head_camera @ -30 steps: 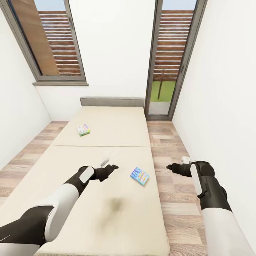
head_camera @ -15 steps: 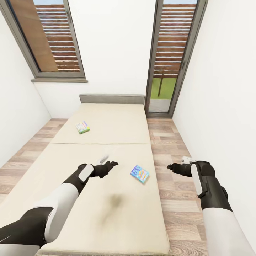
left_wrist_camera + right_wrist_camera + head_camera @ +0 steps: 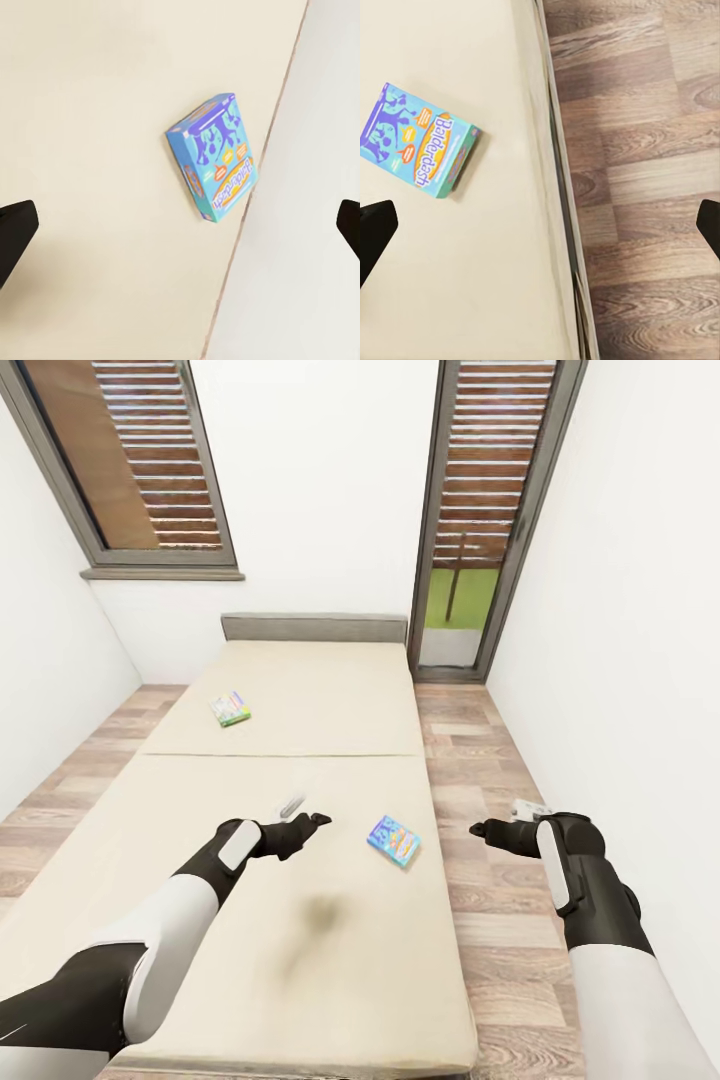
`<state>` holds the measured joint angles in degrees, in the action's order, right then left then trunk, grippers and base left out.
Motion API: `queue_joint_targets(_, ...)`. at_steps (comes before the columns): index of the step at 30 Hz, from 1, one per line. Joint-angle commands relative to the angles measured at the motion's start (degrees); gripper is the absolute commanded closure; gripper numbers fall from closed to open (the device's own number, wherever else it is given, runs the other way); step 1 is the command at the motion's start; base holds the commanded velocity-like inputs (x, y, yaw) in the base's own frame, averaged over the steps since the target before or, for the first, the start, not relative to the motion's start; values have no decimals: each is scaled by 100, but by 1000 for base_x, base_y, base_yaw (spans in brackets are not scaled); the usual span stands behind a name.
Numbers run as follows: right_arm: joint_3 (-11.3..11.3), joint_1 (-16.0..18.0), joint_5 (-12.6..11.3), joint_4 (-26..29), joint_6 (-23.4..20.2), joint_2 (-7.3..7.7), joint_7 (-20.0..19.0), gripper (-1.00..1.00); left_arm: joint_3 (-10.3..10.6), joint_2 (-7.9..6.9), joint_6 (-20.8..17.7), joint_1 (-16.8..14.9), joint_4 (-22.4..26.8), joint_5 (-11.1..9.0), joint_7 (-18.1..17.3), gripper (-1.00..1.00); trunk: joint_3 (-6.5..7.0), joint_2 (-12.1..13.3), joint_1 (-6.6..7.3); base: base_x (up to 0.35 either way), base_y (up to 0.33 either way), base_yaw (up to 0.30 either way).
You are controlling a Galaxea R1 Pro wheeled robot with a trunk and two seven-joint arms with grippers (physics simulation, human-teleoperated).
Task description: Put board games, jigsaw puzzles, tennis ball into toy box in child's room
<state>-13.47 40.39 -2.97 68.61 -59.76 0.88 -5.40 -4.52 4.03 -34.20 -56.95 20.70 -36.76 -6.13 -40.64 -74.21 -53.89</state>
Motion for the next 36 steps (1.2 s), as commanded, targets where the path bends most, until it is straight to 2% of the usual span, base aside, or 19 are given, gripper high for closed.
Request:
queue_joint_targets(1,-8,4,-22,4,-24,0,-5,-100,-44,-1,-42,-1,7,18,-10,-100,-33,-45,-22,0,0,0)
queue_joint_targets(7,-9,4,-25,4,-24,0,-5,-100,-37,-14,-53,9,12,27,-11,-100,-197,-285,-154,0,0,0)
queue_joint_targets(26,-9,2,-35,5,-24,0,-8,-100,-31,-24,-38,98,20,53,-93,-100,-375,-285,-154,0,0,0)
queue_joint_targets(36,-28,4,-37,12,-24,19,-6,-100,-19,-12,52,163,-8,94,-23,-100,-469,-285,-154,0,0,0)
